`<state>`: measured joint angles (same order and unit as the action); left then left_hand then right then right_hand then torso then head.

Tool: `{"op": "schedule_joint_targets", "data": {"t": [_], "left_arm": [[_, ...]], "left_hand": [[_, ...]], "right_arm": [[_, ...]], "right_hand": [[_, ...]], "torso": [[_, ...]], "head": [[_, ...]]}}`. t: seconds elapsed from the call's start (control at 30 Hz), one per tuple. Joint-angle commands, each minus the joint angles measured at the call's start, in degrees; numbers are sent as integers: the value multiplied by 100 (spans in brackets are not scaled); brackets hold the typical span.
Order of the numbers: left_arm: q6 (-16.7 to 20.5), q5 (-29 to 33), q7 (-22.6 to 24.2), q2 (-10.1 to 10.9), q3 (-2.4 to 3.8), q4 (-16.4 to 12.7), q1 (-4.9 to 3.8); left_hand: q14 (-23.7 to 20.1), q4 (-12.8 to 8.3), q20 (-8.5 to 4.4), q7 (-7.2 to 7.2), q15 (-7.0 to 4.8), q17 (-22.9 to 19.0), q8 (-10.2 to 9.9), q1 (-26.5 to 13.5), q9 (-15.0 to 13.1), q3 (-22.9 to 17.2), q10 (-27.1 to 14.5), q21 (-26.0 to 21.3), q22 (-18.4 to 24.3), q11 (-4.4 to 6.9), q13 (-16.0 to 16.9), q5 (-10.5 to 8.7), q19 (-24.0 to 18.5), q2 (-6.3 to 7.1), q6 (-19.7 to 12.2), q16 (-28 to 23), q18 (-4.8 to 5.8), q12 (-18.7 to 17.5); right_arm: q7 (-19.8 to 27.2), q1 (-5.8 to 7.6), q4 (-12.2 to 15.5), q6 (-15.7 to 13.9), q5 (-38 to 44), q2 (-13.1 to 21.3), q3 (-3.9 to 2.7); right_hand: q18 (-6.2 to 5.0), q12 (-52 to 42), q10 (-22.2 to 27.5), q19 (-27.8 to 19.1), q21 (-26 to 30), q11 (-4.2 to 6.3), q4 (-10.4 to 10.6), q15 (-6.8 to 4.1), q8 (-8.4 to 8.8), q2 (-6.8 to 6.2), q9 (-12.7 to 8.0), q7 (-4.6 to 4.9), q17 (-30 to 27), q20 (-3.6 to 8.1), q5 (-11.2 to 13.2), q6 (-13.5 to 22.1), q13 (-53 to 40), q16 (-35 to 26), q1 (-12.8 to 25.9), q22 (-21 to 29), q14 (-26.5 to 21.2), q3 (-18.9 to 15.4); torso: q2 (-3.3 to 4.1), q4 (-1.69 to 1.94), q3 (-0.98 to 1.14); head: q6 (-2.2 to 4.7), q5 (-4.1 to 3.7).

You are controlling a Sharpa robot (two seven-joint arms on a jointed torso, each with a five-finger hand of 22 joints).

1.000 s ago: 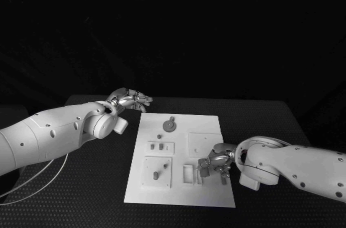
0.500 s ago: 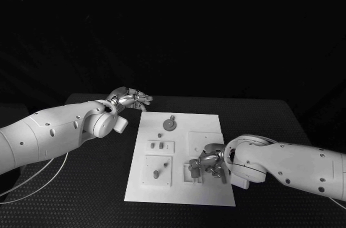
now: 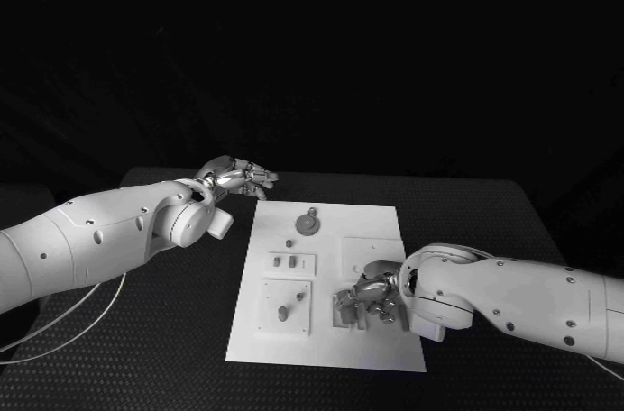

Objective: Assemble the parts on the task board

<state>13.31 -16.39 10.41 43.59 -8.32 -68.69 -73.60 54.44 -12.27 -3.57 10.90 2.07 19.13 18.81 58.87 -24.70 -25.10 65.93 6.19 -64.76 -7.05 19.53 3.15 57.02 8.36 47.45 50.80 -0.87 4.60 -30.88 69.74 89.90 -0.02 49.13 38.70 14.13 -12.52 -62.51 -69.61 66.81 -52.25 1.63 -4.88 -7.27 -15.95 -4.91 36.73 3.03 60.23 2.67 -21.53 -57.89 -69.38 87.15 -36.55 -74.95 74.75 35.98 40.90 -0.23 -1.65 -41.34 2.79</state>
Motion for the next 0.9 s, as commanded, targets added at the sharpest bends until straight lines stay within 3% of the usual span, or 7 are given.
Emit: {"op": "schedule_joint_targets", "data": {"t": [0.03,0.4,0.5,0.7,0.9], "left_arm": [[-80,28,27,-9,3,-15,-9],[-78,28,20,-3,3,-15,-9],[-78,28,20,-3,3,-17,-9],[-76,28,17,-4,3,-16,-9],[-75,28,16,-1,3,-21,-9]], "left_hand": [[-11,42,20,2,24,9,2,-47,10,5,-38,-40,-8,0,9,-20,6,14,-40,-35,-5,-19],[-10,48,20,3,24,13,3,-51,11,4,-39,-41,-11,0,10,-20,7,12,-42,-37,-5,-19],[-10,48,19,3,24,13,3,-51,11,3,-39,-41,-12,0,10,-20,7,12,-42,-37,-6,-19],[-10,50,19,3,24,15,3,-52,11,3,-39,-42,-13,0,10,-20,7,12,-43,-38,-6,-19],[-10,51,19,4,24,16,3,-52,12,2,-40,-43,-14,0,10,-20,7,13,-44,-39,-6,-19]], "right_arm": [[-42,-17,-26,149,59,-11,4],[-70,-33,-80,232,116,-49,4],[-61,-46,-101,192,151,-62,4],[-53,-51,-117,194,152,-80,4],[-50,-52,-126,180,162,-83,4]], "right_hand": [[-248,-26,48,11,4,7,39,-33,26,3,-6,160,-4,17,1,-237,7,-21,45,-96,0,-5],[-248,-13,95,1,6,5,88,-33,43,-111,-16,162,-23,20,1,-232,30,-29,114,-97,-24,9],[-248,-7,126,-3,12,4,153,-33,54,-240,-21,163,-43,24,-2,-228,46,-39,148,-93,-46,46],[-248,-23,156,23,24,0,448,-33,74,-646,-21,168,-85,38,4,-211,72,-60,141,-81,-76,226],[-248,-35,174,36,26,-6,597,-29,81,-836,-8,175,-100,43,15,-189,88,-70,62,-81,-87,285]], "torso": [[0,-2,0],[2,0,0],[1,-1,0],[1,-4,1],[2,-5,-2]], "head": [[-16,30],[-22,46],[-24,52],[-25,55],[-31,57]]}}
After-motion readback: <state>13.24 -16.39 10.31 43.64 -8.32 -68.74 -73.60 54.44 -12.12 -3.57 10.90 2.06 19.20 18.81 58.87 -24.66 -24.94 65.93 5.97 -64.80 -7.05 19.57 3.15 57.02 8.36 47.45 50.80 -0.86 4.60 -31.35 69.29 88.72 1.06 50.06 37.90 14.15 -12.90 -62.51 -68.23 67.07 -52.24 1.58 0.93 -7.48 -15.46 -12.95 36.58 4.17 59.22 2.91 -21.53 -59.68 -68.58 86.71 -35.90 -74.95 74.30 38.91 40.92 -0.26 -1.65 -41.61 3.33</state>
